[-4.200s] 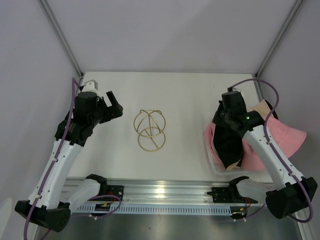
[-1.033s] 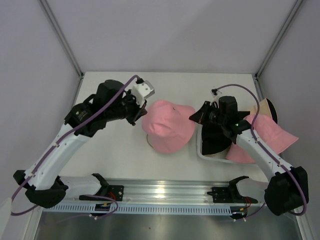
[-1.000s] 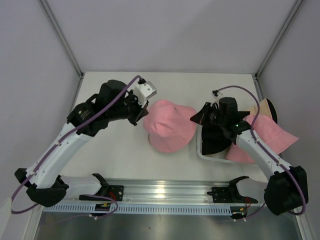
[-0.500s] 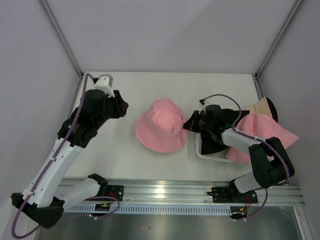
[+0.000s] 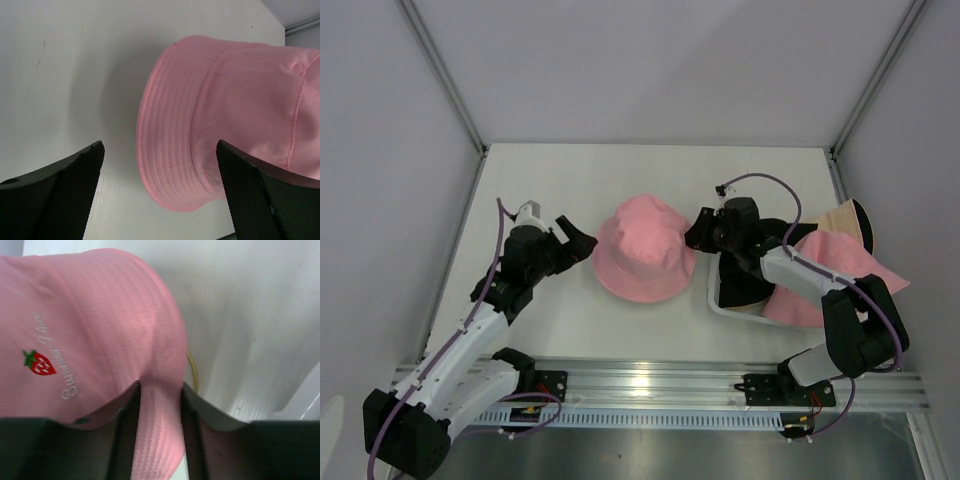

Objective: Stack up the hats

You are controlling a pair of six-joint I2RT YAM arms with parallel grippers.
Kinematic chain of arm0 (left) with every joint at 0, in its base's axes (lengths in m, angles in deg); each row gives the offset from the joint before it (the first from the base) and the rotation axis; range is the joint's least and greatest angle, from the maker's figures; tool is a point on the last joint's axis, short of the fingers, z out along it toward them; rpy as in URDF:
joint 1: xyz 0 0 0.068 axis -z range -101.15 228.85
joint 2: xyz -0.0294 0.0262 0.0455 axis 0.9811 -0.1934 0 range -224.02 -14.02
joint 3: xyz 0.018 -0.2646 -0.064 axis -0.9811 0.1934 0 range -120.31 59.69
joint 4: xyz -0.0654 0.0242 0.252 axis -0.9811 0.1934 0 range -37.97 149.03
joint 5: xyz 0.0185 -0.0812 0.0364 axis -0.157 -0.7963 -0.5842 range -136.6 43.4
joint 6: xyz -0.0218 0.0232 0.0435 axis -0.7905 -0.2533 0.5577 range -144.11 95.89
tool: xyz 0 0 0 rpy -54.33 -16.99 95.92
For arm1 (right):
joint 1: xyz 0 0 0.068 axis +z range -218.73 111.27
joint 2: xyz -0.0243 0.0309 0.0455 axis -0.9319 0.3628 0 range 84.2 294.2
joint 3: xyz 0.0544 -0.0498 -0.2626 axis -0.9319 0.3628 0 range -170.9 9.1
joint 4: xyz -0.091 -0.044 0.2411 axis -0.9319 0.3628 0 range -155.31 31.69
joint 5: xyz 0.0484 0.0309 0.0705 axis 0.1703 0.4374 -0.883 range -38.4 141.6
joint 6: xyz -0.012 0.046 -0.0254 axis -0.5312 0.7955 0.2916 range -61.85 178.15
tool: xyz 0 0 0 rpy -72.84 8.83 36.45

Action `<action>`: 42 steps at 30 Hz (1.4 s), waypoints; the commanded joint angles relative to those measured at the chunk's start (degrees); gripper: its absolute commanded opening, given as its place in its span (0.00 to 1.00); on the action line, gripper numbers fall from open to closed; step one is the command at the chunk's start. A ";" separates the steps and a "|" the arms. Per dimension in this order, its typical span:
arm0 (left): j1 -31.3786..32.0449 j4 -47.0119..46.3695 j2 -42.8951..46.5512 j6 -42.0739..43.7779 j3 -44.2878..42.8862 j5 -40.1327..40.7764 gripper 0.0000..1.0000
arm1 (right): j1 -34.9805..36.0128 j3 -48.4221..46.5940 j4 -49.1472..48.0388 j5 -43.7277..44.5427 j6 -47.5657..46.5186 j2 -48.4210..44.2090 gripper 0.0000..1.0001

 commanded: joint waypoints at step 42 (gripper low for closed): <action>-6.69 -3.11 -4.90 9.44 -13.24 -5.36 0.99 | 2.21 -39.31 48.92 29.41 -13.43 16.19 0.76</action>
